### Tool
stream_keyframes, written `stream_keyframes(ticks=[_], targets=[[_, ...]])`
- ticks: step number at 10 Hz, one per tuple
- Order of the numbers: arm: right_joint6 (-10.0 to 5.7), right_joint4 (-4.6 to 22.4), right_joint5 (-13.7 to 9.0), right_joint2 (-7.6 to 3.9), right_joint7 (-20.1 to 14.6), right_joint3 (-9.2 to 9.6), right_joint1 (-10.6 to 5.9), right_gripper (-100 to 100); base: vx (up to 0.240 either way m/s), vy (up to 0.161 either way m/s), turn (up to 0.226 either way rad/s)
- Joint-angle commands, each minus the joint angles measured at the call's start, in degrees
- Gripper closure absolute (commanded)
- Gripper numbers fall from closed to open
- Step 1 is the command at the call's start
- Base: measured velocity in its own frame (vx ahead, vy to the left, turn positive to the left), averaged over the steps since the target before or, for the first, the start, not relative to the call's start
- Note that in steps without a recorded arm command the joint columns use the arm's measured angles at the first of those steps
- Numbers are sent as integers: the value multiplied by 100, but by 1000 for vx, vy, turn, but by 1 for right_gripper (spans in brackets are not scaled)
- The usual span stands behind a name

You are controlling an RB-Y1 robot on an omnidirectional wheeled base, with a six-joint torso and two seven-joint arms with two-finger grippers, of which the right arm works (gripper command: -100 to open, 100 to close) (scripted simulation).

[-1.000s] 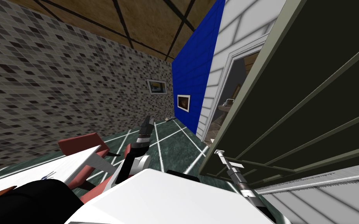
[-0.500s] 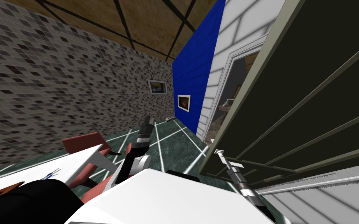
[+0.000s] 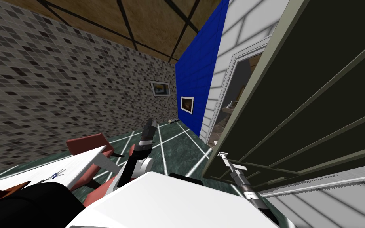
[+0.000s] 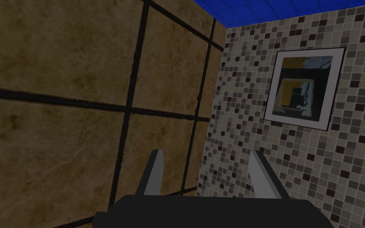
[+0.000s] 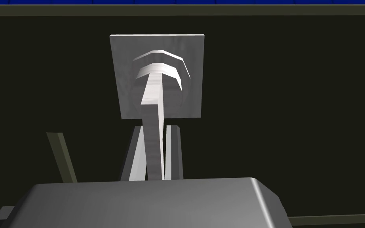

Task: Pull the door open

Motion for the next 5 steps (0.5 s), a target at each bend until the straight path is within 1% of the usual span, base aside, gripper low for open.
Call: stream_keyframes(ticks=[1,2,4,5], targets=[[-13,17,-8,-11,-4,-9,-2,100,-14,1,31],[7,20,-37,-13,6,21,-26,100,-32,-13,-6],[7,20,-37,-13,6,21,-26,100,-24,-10,-4],[7,20,-37,-13,6,21,-26,100,-18,1,30]])
